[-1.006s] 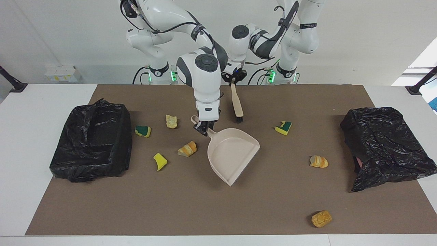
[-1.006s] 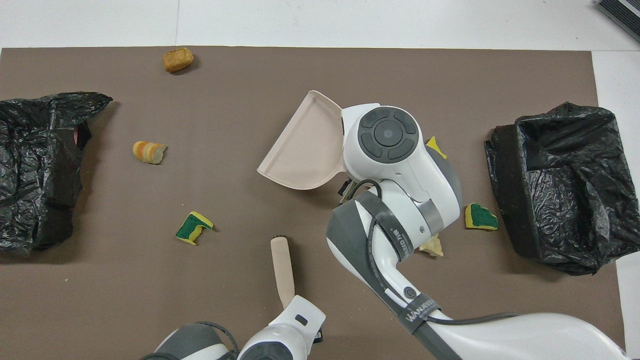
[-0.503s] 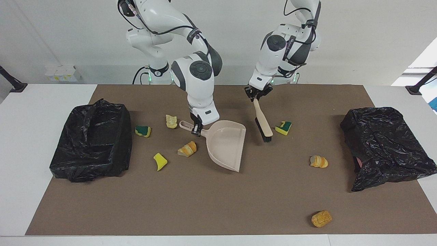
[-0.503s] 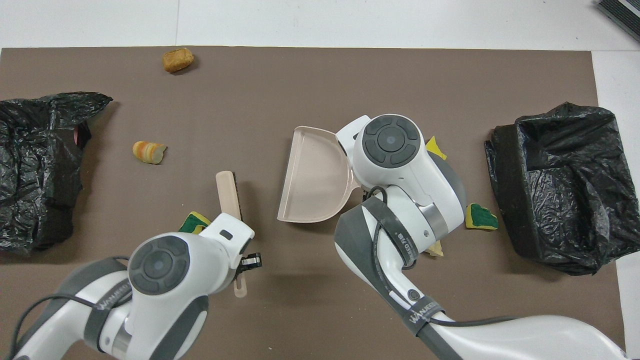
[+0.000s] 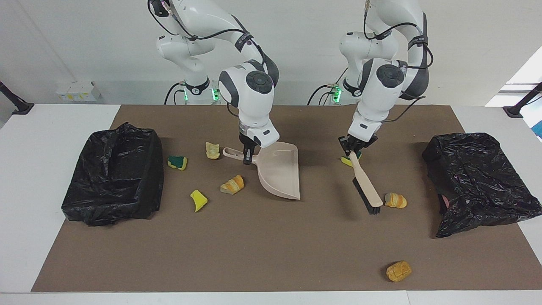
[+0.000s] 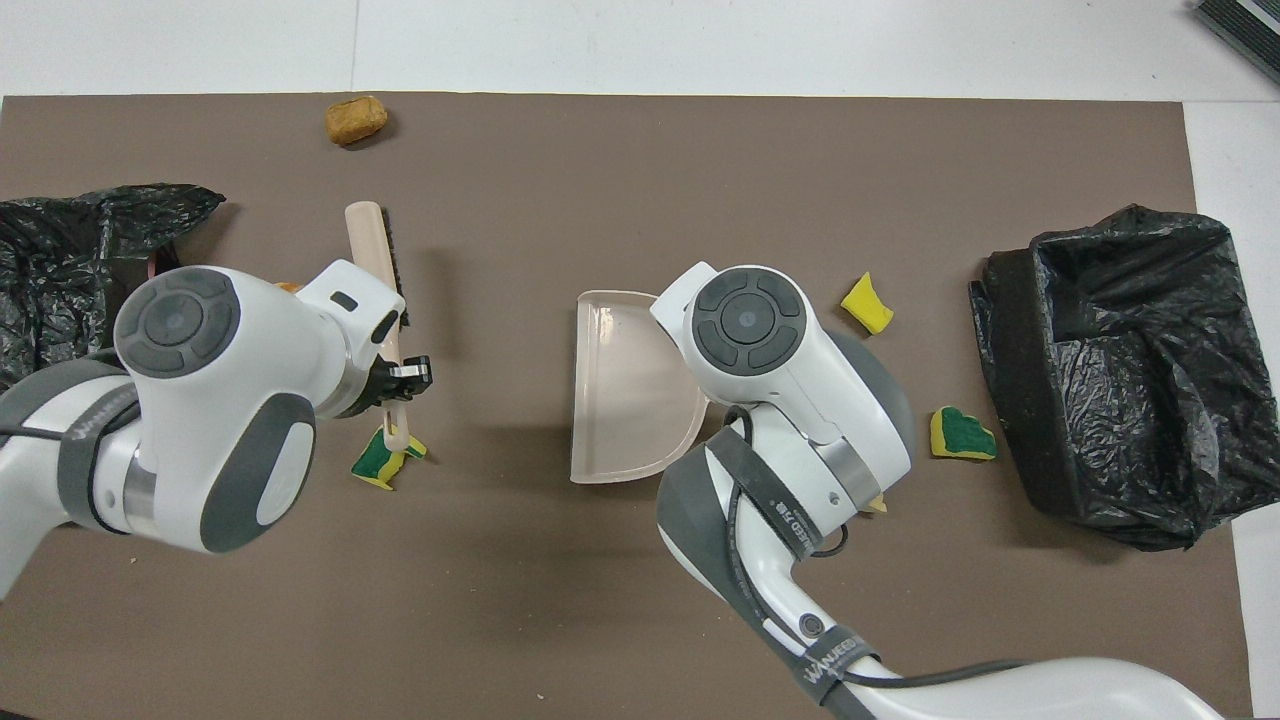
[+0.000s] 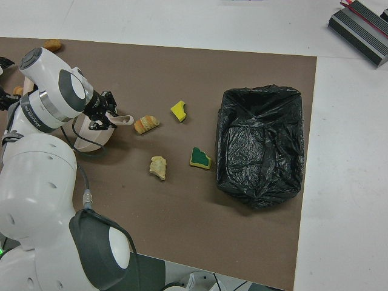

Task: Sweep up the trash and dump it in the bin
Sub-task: 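Carry the brush with the left gripper toward the far bread crust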

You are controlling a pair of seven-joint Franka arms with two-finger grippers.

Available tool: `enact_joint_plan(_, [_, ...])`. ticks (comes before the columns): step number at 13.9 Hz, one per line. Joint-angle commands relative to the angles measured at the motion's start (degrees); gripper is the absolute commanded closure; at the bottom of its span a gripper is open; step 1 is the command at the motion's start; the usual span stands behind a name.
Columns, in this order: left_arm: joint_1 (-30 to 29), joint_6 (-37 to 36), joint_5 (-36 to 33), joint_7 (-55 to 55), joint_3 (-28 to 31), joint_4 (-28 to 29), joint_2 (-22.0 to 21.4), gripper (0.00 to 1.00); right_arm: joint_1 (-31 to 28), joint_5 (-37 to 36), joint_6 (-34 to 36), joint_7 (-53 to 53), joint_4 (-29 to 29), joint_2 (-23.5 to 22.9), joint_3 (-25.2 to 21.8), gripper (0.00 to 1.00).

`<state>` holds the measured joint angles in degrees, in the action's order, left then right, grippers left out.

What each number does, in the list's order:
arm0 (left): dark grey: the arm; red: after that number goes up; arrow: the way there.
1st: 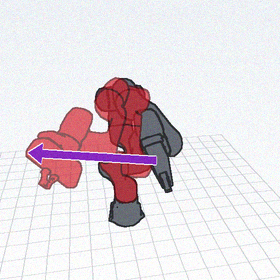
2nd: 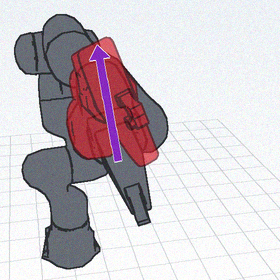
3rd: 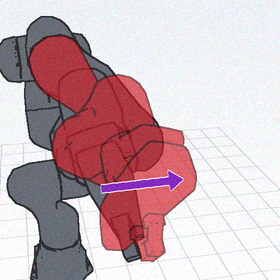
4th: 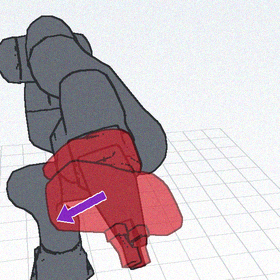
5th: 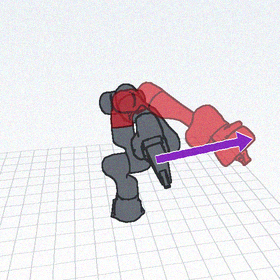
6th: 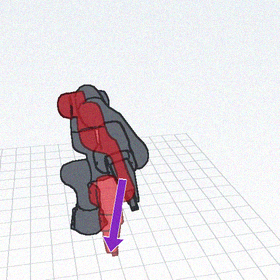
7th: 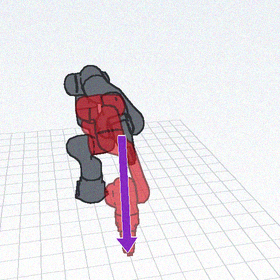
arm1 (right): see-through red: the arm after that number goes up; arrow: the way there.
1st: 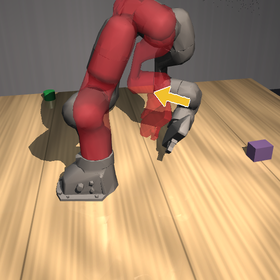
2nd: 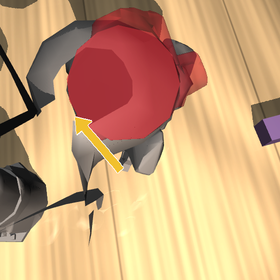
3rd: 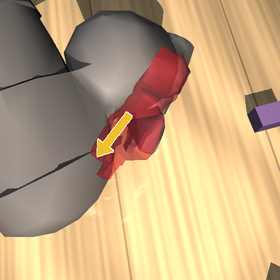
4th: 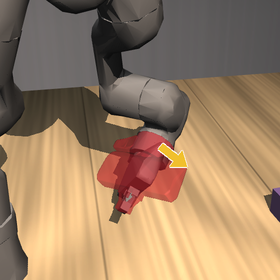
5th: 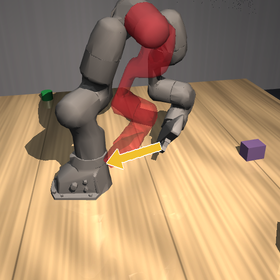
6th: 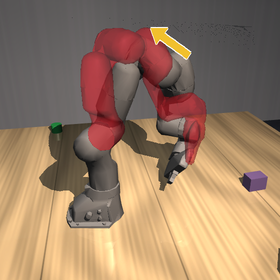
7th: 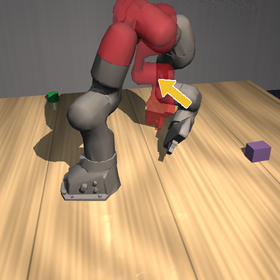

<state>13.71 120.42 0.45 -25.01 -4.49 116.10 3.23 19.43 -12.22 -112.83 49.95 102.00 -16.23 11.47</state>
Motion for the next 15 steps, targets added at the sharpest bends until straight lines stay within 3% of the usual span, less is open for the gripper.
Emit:
enact_joint_plan(1, [-3.4, -1.8, -3.4, 1.9, -0.8, -8.3, 5.6, 1.00, 0.1, -0.9, 0.0, 1.2, 2.4, 1.8, 0.1, 1.00])
enact_joint_plan(5, [-6.0, -0.6, -6.9, 3.0, -0.8, -18.3, 14.5, 1.00, -0.1, -0.9, 0.7, 1.2, 2.5, 1.8, 0.2, 1.00])
enact_joint_plan(11, [-9.6, 2.5, -7.8, 11.4, -0.8, -28.1, 23.4, 1.00, -0.9, -0.2, 1.0, 2.9, 3.0, 1.9, 0.2, 1.00])
enact_joint_plan(15, [-9.8, 5.3, -9.2, 15.2, -0.6, -30.1, 26.7, 1.00, -0.3, 0.0, -1.4, 0.8, 5.1, 1.8, 0.2, 1.00])
